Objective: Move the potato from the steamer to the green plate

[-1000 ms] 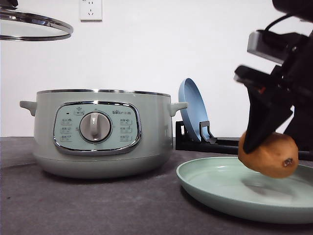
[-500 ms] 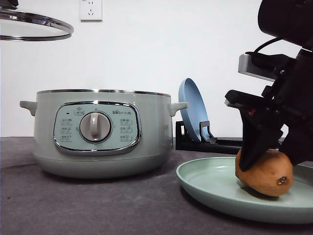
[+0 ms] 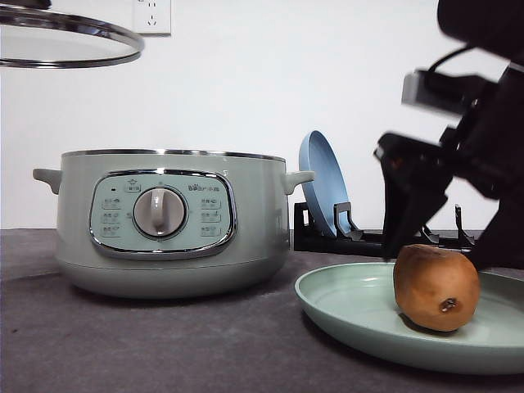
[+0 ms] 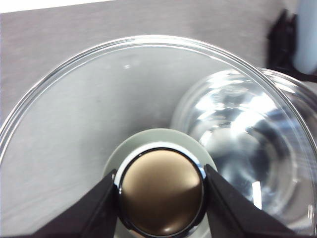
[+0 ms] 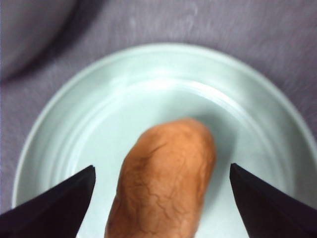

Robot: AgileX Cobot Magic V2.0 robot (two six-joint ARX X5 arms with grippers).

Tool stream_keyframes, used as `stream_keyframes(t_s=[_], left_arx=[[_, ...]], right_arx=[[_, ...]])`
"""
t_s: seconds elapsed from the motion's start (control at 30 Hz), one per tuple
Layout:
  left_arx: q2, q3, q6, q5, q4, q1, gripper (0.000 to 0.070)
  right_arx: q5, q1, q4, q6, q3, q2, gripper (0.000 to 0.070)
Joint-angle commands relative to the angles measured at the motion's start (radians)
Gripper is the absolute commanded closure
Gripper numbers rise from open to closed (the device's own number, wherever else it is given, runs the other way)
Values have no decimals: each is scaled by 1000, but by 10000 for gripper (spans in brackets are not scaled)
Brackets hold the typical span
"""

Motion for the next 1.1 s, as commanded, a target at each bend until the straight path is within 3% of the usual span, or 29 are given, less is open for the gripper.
stream_keyframes(t_s=[0.0, 0.5, 1.07], left_arx=[[-5, 25, 1, 9, 43, -21, 700], [142, 25, -2, 10, 122, -200, 700], [322, 25, -2, 10, 233, -278, 700]], right_arx=[[14, 5, 2, -14, 23, -23, 150], [19, -15, -190, -124, 236, -240, 150], [26, -16, -222, -142, 256, -307, 150]])
